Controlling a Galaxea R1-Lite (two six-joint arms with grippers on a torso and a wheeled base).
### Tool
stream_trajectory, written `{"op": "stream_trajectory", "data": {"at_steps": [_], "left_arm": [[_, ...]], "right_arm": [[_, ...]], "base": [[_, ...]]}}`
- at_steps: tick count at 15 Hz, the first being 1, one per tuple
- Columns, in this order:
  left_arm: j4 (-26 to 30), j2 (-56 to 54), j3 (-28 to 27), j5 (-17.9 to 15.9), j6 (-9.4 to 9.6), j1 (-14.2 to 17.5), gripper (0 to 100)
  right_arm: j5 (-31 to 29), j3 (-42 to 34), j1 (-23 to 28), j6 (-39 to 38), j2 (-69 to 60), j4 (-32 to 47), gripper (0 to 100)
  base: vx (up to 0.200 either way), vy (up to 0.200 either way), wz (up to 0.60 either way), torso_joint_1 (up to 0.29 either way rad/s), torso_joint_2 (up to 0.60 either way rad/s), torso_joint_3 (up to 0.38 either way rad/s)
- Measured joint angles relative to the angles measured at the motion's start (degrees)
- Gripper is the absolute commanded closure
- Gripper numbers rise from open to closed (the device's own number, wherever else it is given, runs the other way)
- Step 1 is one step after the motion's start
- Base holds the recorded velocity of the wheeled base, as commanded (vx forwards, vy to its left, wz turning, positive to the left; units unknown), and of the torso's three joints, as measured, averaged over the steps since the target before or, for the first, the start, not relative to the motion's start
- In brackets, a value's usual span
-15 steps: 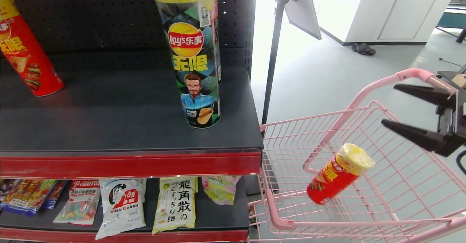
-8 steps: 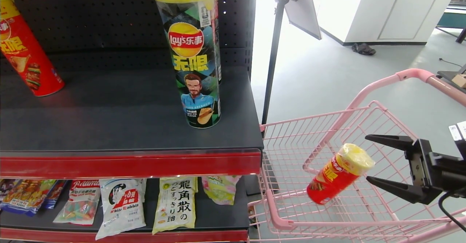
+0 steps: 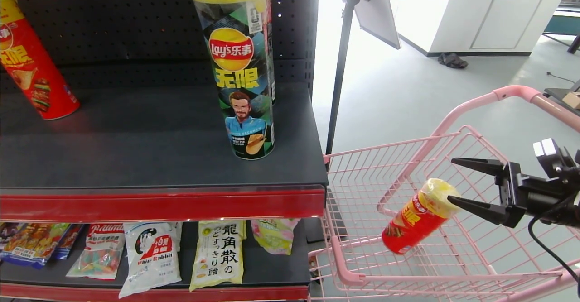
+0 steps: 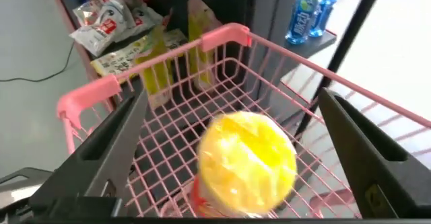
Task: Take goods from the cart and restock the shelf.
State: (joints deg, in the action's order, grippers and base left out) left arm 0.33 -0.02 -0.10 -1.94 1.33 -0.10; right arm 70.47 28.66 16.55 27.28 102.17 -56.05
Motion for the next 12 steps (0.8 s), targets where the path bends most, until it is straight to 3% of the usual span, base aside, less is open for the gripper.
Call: {"op": "stream_trajectory", "data": {"at_steps": [12], "left_arm": [[0.0,0.0,0.0,0.0,-0.02,0.0,0]], "right_arm": [[0.0,2.0,0.6,0.3,8.0,-0.2,0]], "base": [[0.0,0.0,0.0,0.0,0.0,0.0]]}}
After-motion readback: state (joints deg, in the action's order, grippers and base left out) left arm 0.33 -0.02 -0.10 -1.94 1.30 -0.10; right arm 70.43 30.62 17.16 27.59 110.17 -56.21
